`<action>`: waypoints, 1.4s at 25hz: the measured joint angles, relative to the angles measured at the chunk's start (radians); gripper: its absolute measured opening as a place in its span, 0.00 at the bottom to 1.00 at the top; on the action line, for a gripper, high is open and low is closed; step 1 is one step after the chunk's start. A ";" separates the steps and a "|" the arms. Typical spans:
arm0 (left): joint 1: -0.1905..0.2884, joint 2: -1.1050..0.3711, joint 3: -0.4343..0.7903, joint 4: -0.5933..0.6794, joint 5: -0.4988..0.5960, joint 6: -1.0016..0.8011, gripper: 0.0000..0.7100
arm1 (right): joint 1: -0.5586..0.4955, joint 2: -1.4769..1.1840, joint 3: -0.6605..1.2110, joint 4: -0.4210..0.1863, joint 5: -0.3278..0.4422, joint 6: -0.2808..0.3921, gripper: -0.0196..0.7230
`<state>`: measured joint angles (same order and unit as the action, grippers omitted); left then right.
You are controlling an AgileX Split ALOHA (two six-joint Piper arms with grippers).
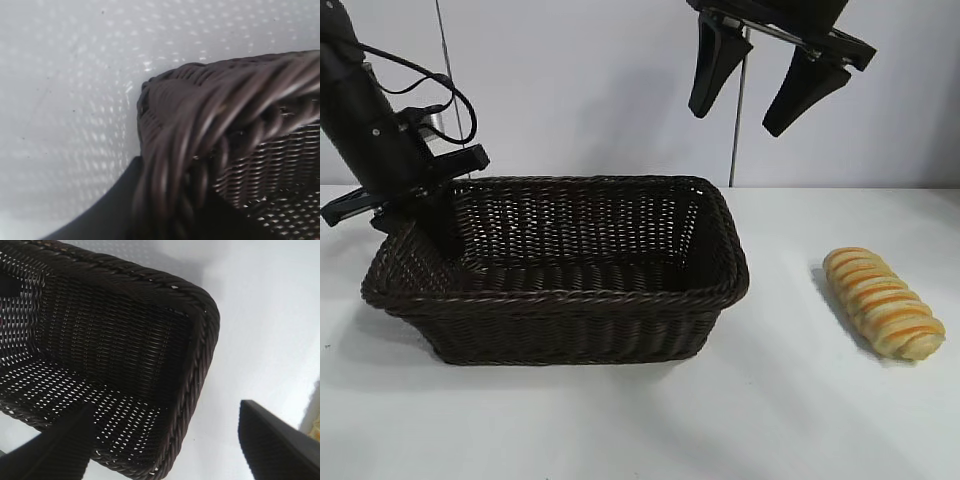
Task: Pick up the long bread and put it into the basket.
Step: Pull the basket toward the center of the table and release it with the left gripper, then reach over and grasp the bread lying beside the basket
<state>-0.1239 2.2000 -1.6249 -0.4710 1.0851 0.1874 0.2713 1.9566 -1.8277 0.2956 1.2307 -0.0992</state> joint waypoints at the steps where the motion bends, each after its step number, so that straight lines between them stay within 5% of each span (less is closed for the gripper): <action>1: 0.000 0.000 0.000 0.003 0.004 0.000 0.75 | 0.000 0.000 0.000 0.000 0.000 0.000 0.79; 26: 0.015 -0.352 0.002 -0.012 0.092 -0.025 0.76 | 0.000 0.000 0.000 0.000 0.000 0.000 0.79; 35: -0.043 -0.367 0.120 -0.103 -0.032 -0.032 0.76 | 0.000 0.000 0.000 0.000 0.000 0.000 0.79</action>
<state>-0.1665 1.8329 -1.5047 -0.5738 1.0529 0.1554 0.2713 1.9566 -1.8277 0.2956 1.2307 -0.0992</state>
